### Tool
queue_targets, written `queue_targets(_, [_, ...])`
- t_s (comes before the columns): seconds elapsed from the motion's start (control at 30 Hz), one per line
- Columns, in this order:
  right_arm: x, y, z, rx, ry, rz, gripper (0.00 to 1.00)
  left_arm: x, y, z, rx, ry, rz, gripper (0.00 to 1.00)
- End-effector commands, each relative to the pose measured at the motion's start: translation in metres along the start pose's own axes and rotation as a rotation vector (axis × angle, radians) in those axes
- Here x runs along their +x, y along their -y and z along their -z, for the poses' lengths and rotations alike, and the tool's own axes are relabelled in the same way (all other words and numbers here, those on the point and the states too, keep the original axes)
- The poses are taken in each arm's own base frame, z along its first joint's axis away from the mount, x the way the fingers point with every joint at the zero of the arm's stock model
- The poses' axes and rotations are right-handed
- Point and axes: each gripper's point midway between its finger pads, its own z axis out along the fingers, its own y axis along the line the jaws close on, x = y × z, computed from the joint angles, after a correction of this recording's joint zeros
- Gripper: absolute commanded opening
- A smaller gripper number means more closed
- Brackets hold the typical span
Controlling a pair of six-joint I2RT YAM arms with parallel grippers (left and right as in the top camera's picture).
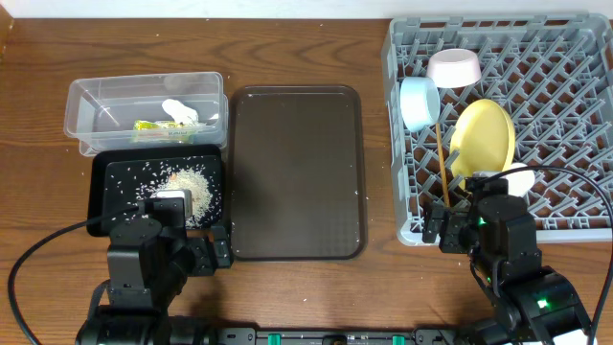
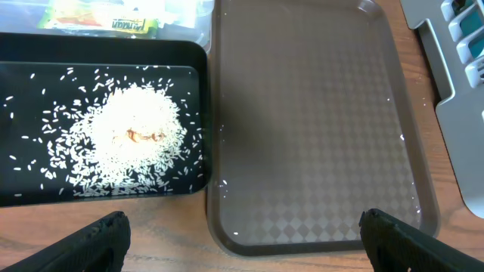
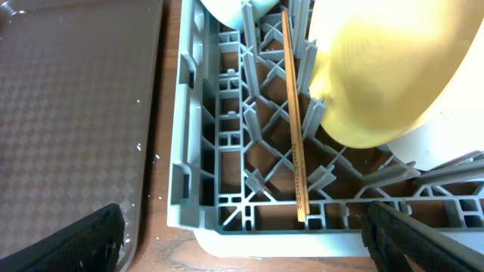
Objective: Sort waste into correct bins and load items into the dishwasher rack
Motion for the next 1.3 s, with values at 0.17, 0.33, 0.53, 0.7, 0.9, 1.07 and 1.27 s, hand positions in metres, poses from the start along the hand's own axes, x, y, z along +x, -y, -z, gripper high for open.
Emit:
queue_targets(0.17, [0.004, 0.005, 0.010, 0.008, 0.028, 0.047, 0.99, 0.001, 0.000, 0.000, -0.002, 0.002, -0.012, 0.99])
queue_targets(0.33, [-0.011, 0.021, 0.026, 0.036, 0.150, 0.038, 0.99, 0.001, 0.000, 0.000, -0.002, 0.002, -0.012, 1.00])
queue_targets(0.53, [-0.026, 0.039, 0.039, 0.050, 0.365, -0.042, 0.99, 0.001, 0.000, 0.000, -0.002, 0.002, -0.012, 1.00])
queue_targets(0.7, [-0.028, 0.047, 0.040, 0.056, 0.555, -0.023, 0.99, 0.001, 0.000, 0.000, -0.002, 0.002, -0.012, 1.00])
queue_targets(0.9, [-0.029, 0.050, 0.027, 0.035, 0.725, -0.029, 0.99, 0.001, 0.000, 0.000, -0.003, 0.002, -0.012, 1.00])
queue_targets(1.07, [-0.029, 0.051, 0.009, 0.036, 0.816, 0.011, 0.99, 0.001, 0.000, 0.000, -0.002, 0.002, -0.012, 1.00])
queue_targets(1.27, [-0.013, 0.054, -0.008, 0.043, 0.731, 0.015, 0.99, 0.001, 0.000, 0.000, -0.002, 0.002, -0.012, 1.00])
